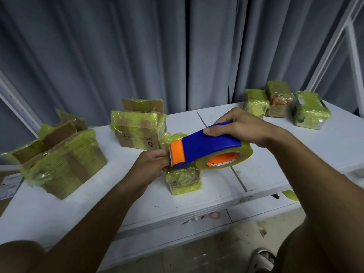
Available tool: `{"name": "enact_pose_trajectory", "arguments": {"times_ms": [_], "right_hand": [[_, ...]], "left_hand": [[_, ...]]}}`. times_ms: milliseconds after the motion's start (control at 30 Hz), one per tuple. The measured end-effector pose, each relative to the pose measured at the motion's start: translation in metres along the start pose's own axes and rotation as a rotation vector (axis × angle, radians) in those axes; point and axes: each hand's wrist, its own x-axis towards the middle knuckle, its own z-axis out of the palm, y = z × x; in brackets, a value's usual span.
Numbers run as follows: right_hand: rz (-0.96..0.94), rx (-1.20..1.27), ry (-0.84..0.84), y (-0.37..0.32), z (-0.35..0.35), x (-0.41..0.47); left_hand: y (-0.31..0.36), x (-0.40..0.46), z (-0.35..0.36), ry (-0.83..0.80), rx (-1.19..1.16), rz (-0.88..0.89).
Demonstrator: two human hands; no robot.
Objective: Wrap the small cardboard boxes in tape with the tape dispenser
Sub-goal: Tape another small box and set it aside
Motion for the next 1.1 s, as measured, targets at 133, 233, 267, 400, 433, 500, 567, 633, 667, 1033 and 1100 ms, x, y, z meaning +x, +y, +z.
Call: {"name": "enact_pose_trajectory", "arguments": {"times_ms": [133,233,267,400,433,500,567,633,667,1033,1100], "right_hand": [[-0.011,-0.019,-0.029,-0.001,-0.001,-0.002],[-0.021,-0.036,-0.052,0.0,-0.003,-0.003],[-0.023,-0.033,-0.06,0.0,-0.003,-0.004],[-0.018,-0.008,-0.088,0.005,-0.005,-0.005],[-0.009,-0.003,-0.089,0.006,-0.006,-0.005],[0.006,0.005,-0.077,0.01,-0.009,-0.006],[0.02,0.008,-0.071,0.013,-0.014,-0.008],[0.046,0.01,-0.086,0.017,-0.019,-0.01],[0.057,0.009,-0.098,0.019,-0.02,-0.011],[0.084,-0.052,-0.081,0.028,-0.022,-0.012],[0.081,-0.074,-0.08,0.026,-0.019,-0.01]], "left_hand": [[0.002,-0.003,0.0,0.001,0.046,0.004],[0.004,-0.005,0.0,0.002,0.113,0.018],[0.004,-0.005,0.0,0.007,0.146,0.03],[0.006,-0.008,0.001,0.021,0.28,0.06],[0.007,-0.009,0.001,0.021,0.305,0.055],[0.007,-0.011,0.001,0.024,0.303,0.031],[0.006,-0.012,0.001,0.016,0.257,0.02],[0.005,-0.013,0.003,0.001,0.237,0.02],[0.004,-0.013,0.005,-0.004,0.238,0.019],[-0.003,-0.011,0.007,0.014,0.313,-0.054],[-0.007,-0.009,0.008,0.017,0.287,-0.069]]}}
